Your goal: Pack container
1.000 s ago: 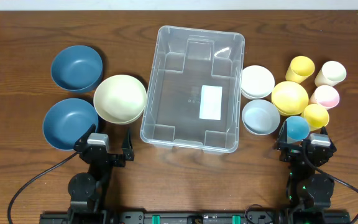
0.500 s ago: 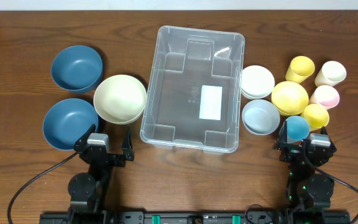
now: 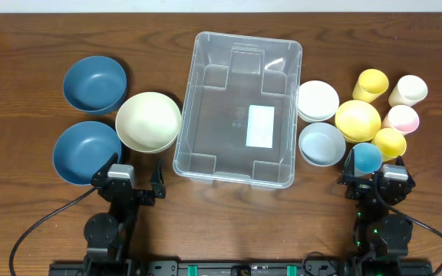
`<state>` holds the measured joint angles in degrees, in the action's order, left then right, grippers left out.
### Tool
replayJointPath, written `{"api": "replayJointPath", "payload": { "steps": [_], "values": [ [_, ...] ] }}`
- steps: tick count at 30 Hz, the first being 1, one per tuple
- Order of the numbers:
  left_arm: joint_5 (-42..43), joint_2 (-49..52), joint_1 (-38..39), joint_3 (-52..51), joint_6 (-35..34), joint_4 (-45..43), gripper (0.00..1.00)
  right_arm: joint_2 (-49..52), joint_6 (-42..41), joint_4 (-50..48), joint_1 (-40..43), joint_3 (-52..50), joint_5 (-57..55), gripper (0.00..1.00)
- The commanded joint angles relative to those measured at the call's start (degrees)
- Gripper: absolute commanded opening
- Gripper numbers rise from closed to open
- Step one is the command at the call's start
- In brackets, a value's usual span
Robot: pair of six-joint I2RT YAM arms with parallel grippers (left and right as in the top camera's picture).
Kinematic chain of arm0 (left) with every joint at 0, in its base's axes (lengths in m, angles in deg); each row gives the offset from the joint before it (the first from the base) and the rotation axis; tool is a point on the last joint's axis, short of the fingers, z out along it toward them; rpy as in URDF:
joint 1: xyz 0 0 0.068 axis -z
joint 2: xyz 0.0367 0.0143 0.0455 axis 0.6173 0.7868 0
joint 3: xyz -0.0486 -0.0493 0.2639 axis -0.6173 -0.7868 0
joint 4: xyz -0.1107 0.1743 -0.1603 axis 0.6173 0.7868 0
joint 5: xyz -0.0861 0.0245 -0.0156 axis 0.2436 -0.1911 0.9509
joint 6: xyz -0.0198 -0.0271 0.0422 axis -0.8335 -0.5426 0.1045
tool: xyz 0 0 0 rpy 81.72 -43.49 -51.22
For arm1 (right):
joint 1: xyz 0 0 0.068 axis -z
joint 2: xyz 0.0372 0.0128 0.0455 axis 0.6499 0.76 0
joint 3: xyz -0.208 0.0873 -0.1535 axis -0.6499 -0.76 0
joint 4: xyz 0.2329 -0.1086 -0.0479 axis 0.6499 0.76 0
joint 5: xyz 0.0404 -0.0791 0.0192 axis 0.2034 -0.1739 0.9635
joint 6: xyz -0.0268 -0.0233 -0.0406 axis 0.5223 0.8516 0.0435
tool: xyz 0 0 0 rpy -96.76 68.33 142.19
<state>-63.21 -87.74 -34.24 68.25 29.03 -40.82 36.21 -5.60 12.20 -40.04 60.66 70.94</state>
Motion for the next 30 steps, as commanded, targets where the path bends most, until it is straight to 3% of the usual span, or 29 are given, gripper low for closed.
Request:
{"api": "replayJointPath", "payload": {
  "steps": [1, 17, 22, 30],
  "values": [
    [-0.7, -0.3, 0.2, -1.9, 0.5, 0.6, 0.98, -0.4, -0.8, 0.2, -0.5, -0.1, -0.4, 0.99],
    [-2.5, -0.3, 0.2, 0.1, 1.8, -2.2, 0.98, -0.4, -0.8, 0.2, -0.5, -0.1, -0.4, 0.99],
    [-13.3, 3.0, 0.2, 12.3, 1.9, 3.3, 0.98, -0.4, -0.8, 0.2, -0.5, -0.1, -0.4, 0.99],
    [-25.0, 24.3, 0.2, 44.4, 2.1, 28.3, 0.98, -0.4, -0.8, 0.2, -0.5, -0.1, -0.4, 0.99]
  ]
}}
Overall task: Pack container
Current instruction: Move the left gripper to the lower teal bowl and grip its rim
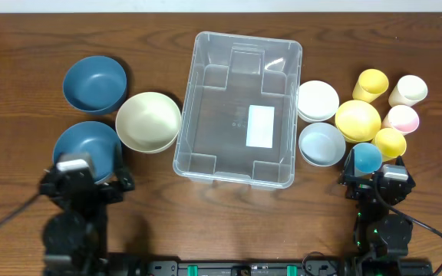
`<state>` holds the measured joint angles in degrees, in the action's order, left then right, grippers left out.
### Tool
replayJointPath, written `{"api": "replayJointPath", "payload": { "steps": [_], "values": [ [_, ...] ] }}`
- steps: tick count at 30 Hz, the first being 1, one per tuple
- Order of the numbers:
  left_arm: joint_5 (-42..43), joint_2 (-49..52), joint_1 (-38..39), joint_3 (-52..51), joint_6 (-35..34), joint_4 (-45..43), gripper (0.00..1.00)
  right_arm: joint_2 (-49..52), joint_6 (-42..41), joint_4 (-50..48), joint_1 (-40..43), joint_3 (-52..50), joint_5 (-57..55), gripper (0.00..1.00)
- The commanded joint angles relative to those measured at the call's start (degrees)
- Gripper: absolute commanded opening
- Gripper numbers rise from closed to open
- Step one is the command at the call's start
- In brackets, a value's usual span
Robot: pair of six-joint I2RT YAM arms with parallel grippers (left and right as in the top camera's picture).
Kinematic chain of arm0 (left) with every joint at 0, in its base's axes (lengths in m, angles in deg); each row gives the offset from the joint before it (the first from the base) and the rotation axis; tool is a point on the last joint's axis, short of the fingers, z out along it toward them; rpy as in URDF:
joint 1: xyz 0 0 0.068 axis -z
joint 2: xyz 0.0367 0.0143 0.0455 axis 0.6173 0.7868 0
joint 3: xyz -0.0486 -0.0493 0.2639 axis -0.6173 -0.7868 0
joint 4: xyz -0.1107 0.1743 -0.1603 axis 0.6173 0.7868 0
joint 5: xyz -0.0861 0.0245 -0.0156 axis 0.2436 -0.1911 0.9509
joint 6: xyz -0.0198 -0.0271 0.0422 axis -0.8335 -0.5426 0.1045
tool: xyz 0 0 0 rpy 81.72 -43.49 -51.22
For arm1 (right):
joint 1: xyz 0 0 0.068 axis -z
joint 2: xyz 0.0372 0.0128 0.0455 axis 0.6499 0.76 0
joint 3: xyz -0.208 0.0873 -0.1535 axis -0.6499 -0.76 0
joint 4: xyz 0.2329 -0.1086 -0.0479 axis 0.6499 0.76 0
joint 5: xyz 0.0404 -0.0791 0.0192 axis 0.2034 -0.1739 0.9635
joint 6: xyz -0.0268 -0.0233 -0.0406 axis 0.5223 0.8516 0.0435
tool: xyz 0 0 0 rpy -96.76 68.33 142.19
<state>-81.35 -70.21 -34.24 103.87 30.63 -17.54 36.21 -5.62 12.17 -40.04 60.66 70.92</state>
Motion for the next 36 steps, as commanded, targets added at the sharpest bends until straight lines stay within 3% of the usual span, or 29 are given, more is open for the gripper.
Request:
{"api": "replayJointPath", "payload": {
  "steps": [1, 5, 9, 22, 25, 29, 36],
  "values": [
    [-7.7, 9.9, 0.2, 12.7, 0.5, 9.0, 0.98, -0.4, -0.8, 0.2, -0.5, -0.1, -0.3, 0.99],
    [-8.1, 22.4, 0.2, 28.5, 0.4, 27.1, 0.98, -0.4, -0.8, 0.3, -0.5, -0.1, -0.3, 0.99],
    [-5.9, 31.3, 0.2, 39.3, 0.0, 37.8, 0.98, -0.4, -0.8, 0.2, -0.5, -0.1, -0.3, 0.99],
    [-1.6, 35.6, -1.3, 42.2, -1.1, 40.7, 0.98, -0.4, -0.8, 0.2, -0.5, -0.1, -0.3, 0.99],
    [-1.6, 37.6, -6.9, 42.2, -6.2, 42.3, 0.98, -0.4, -0.8, 0.2, -0.5, -0.1, -0.3, 0.99],
    [3.3, 43.5, -18.4, 42.2, -7.0, 42.8, 0.98, -0.4, -0.8, 0.2, -0.5, -0.1, -0.3, 0.99],
    [31.6, 58.4, -37.7, 42.2, 4.1, 42.4, 0.98, -0.4, -0.8, 0.2, -0.5, -0.1, -0.3, 0.99]
  ]
}}
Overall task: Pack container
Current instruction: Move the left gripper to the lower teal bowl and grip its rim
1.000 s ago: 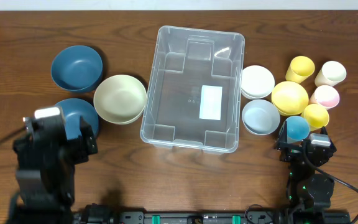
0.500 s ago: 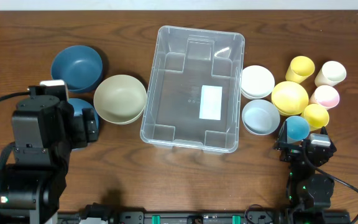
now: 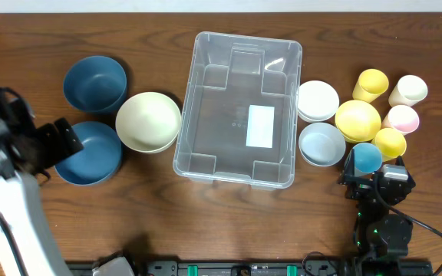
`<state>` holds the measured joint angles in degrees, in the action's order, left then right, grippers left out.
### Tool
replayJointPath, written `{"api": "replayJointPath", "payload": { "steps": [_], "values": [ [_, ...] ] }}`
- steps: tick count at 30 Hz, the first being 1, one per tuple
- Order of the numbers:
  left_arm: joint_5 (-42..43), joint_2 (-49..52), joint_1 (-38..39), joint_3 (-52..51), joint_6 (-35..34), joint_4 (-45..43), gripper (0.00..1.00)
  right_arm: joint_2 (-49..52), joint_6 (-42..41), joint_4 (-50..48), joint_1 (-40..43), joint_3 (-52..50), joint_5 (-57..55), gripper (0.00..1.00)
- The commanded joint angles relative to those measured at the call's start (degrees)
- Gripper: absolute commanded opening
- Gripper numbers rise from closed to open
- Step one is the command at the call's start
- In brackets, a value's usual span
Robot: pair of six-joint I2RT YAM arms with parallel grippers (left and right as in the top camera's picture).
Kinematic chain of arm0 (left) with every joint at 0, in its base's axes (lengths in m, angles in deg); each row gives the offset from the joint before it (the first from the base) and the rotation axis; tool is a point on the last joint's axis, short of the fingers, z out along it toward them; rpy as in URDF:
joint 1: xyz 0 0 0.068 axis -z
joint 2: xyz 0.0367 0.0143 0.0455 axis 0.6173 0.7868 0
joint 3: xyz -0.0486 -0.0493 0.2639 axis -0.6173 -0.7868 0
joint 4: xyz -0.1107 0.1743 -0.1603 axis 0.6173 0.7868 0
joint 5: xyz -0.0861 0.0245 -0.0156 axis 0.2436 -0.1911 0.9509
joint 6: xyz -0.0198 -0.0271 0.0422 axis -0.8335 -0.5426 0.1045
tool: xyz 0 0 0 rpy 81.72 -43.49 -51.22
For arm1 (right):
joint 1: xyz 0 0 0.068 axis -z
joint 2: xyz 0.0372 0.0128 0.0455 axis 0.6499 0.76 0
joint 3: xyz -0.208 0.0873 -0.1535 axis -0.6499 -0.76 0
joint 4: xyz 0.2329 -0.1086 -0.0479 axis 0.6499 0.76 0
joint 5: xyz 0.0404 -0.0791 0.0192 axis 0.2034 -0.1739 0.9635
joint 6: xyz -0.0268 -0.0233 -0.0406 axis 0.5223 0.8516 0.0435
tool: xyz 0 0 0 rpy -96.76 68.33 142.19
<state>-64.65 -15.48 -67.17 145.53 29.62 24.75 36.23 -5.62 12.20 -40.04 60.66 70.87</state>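
A clear plastic container [image 3: 240, 107] stands empty in the middle of the table, with a white label on its floor. To its left lie two dark blue bowls [image 3: 94, 83] [image 3: 92, 156] and a cream bowl [image 3: 149, 121]. My left gripper [image 3: 52, 149] hangs at the left edge of the nearer blue bowl, its fingers apart and holding nothing. My right gripper [image 3: 377, 180] rests open at the front right, just behind a blue cup [image 3: 365, 159].
Right of the container sit a white bowl [image 3: 318, 100], a light blue bowl [image 3: 321, 143] and a yellow bowl [image 3: 357, 119]. Further right stand two yellow cups [image 3: 371, 84] [image 3: 390, 142], a cream cup [image 3: 409, 90] and a pink cup [image 3: 401, 119].
My left arm has risen and moved left and away from the front edge, so its gripper is now at the nearer blue bowl's left edge. The right arm and all the dishes are unchanged.
Both arms first rested at the front edge with open grippers. Then the left arm had shifted left, in front of the nearer blue bowl. Now it is raised beside that bowl. No dish has moved and the container holds nothing.
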Motion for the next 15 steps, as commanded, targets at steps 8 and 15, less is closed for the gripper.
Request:
{"api": "replayJointPath", "payload": {
  "steps": [8, 15],
  "values": [
    [18.4, 15.8, -13.5, 0.5, 12.0, 0.2, 0.98, -0.4, -0.8, 0.2, -0.5, -0.1, -0.3, 0.99],
    [15.1, 19.7, -13.8, -0.5, 18.8, -1.7, 0.98, -0.4, -0.8, 0.2, -0.5, -0.1, -0.3, 0.99]
  ]
}}
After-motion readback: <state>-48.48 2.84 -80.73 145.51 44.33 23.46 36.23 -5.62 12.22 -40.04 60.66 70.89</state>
